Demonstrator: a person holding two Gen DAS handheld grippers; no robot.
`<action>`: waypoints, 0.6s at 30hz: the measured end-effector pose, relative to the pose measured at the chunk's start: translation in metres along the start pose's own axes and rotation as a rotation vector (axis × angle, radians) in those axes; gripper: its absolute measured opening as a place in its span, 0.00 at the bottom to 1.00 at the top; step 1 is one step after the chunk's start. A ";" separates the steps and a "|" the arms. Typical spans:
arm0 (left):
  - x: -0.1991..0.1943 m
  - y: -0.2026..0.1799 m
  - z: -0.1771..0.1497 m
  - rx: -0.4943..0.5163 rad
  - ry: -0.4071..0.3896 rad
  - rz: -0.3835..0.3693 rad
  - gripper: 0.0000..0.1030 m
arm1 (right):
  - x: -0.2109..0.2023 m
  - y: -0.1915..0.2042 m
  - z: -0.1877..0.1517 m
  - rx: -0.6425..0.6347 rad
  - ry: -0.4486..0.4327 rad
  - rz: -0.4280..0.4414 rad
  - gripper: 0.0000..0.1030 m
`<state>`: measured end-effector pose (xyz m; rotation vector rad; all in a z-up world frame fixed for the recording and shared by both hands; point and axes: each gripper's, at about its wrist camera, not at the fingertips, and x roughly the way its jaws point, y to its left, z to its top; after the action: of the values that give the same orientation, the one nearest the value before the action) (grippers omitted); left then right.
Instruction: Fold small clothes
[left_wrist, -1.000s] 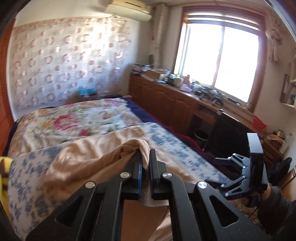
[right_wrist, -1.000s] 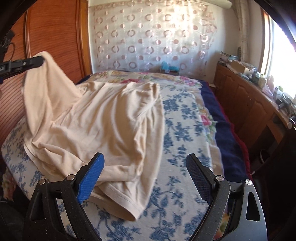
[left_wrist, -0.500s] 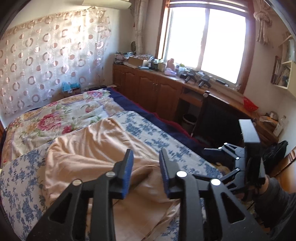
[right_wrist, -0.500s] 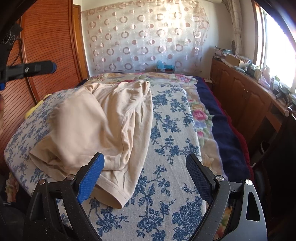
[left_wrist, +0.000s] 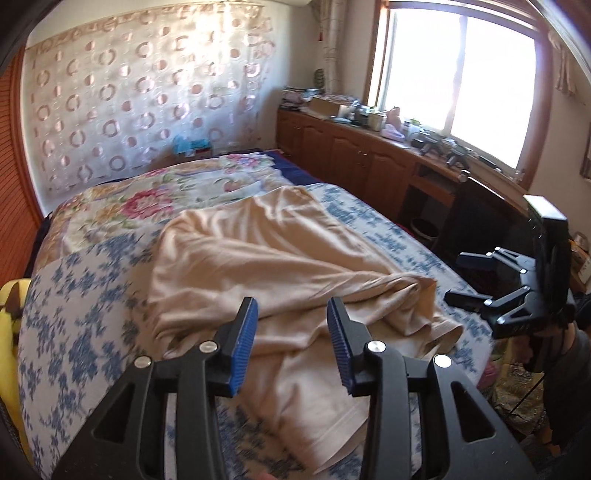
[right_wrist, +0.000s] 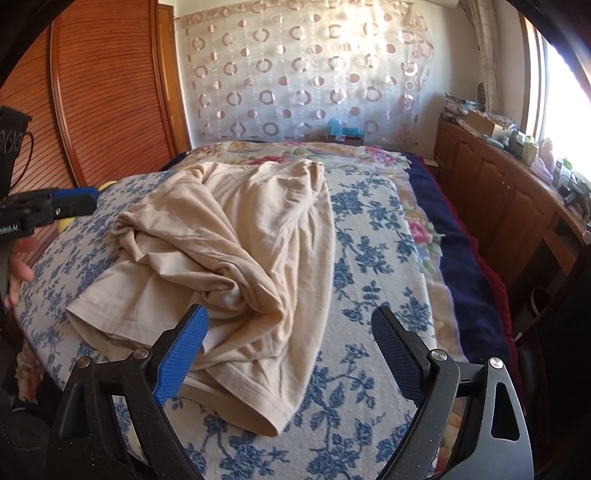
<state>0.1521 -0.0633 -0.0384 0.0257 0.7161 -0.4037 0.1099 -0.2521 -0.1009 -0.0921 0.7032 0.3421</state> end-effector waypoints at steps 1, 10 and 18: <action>0.000 0.004 -0.002 -0.006 0.001 0.006 0.37 | 0.001 0.002 0.001 -0.004 0.001 0.003 0.89; -0.004 0.032 -0.028 -0.074 0.013 0.085 0.37 | 0.012 0.023 0.014 -0.040 0.005 0.034 0.89; -0.011 0.059 -0.049 -0.130 0.018 0.108 0.37 | 0.025 0.047 0.027 -0.092 0.020 0.066 0.89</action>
<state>0.1358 0.0021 -0.0751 -0.0542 0.7544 -0.2532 0.1288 -0.1957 -0.0949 -0.1599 0.7117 0.4372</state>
